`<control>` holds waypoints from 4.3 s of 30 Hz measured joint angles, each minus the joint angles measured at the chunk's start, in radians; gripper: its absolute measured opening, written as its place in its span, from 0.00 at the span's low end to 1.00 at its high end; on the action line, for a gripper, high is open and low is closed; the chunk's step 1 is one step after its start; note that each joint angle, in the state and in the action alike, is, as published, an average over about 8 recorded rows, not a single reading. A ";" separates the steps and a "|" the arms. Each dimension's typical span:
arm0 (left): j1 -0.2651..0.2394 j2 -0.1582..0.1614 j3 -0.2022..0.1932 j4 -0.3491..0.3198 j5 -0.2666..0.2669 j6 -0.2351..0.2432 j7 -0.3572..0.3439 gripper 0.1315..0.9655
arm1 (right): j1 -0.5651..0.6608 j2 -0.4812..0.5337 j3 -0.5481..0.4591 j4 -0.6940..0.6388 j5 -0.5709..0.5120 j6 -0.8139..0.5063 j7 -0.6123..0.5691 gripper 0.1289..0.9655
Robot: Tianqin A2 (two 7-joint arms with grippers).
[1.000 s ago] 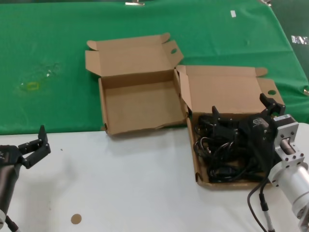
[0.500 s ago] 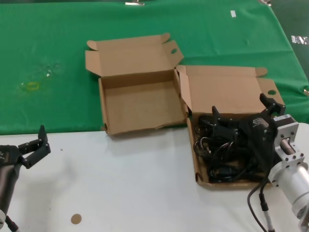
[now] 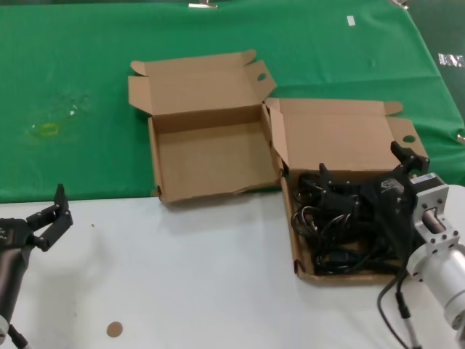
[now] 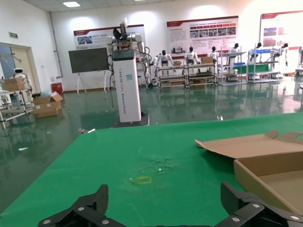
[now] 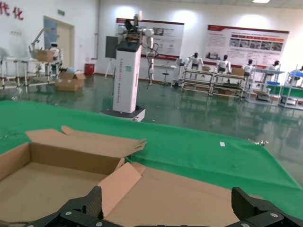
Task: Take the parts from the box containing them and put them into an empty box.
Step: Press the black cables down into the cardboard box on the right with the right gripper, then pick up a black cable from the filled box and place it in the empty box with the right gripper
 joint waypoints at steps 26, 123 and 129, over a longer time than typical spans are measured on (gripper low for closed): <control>0.000 0.000 0.000 0.000 0.000 0.000 0.000 0.30 | 0.346 0.573 -0.217 -0.031 -0.098 -0.582 0.068 1.00; 0.000 0.000 0.000 0.000 0.000 0.000 0.000 0.02 | 1.063 0.228 -0.489 -0.431 -0.527 -1.196 -0.076 0.11; 0.000 0.000 0.000 0.000 0.000 0.000 0.000 0.02 | 1.109 0.112 -0.515 -0.510 -0.558 -1.125 -0.078 0.11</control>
